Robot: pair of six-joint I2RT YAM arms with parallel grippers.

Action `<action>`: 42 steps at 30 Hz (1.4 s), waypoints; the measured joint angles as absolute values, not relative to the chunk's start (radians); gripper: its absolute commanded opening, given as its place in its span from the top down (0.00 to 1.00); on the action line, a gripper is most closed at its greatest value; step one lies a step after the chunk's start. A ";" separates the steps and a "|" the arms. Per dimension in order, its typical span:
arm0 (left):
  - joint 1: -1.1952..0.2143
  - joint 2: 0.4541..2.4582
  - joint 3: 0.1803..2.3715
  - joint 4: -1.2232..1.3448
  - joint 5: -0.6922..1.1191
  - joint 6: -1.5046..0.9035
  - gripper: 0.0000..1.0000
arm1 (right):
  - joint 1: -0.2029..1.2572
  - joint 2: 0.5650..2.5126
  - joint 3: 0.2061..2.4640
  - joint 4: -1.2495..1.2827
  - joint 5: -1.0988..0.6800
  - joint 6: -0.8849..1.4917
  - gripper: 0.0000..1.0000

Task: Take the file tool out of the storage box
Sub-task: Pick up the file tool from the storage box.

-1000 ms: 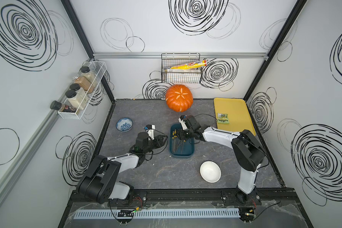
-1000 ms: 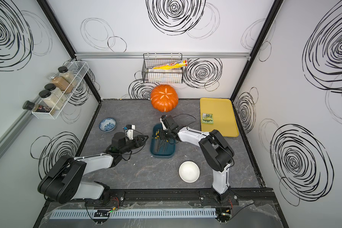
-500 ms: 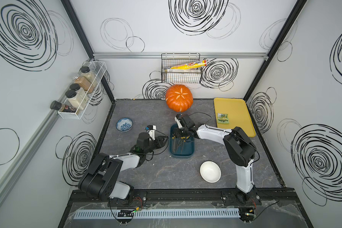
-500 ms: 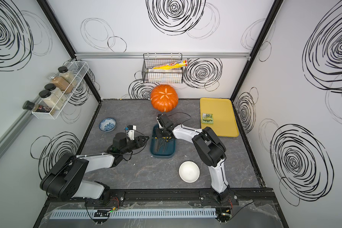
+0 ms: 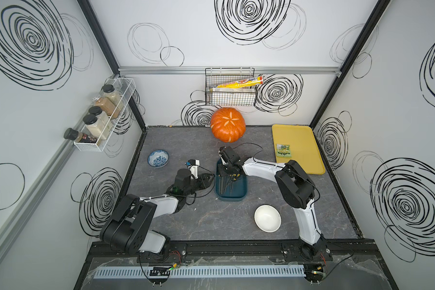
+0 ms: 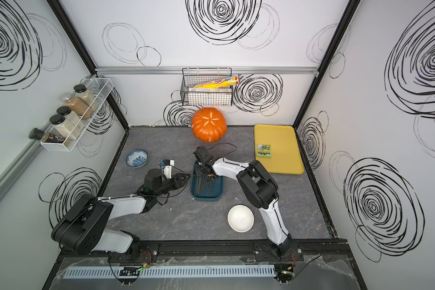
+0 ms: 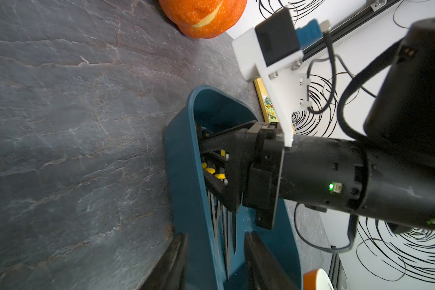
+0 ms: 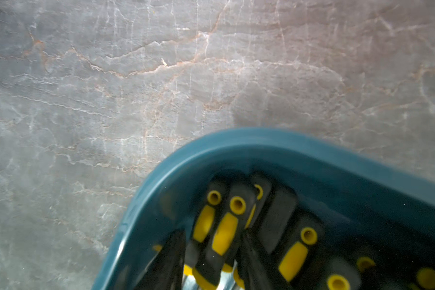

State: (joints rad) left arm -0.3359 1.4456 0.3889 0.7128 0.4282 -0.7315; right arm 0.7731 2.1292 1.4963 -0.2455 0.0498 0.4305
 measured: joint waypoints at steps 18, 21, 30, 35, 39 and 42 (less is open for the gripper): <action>-0.336 1.428 0.389 0.703 0.424 -0.723 0.57 | 0.778 2.163 1.555 -0.295 0.117 0.462 0.88; -0.336 1.421 0.389 0.700 0.422 -0.723 0.57 | 0.778 2.156 1.539 -0.277 0.114 0.466 0.89; -0.336 1.343 0.386 0.690 0.423 -0.727 0.53 | 0.777 2.030 1.445 -0.236 0.088 0.472 0.91; -0.336 1.266 0.368 0.698 0.442 -0.741 0.49 | 0.776 1.932 1.417 -0.178 0.075 0.470 0.93; -0.336 1.233 0.349 0.725 0.482 -0.762 0.42 | 0.776 1.857 1.357 -0.102 0.064 0.467 0.93; -0.340 1.218 0.321 0.778 0.524 -0.778 0.39 | 0.775 1.788 1.298 -0.062 0.051 0.463 0.93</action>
State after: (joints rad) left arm -0.3405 1.2179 0.3214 0.7780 0.5240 -0.7784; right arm 0.7753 1.7882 1.2984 -0.0620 0.0505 0.4625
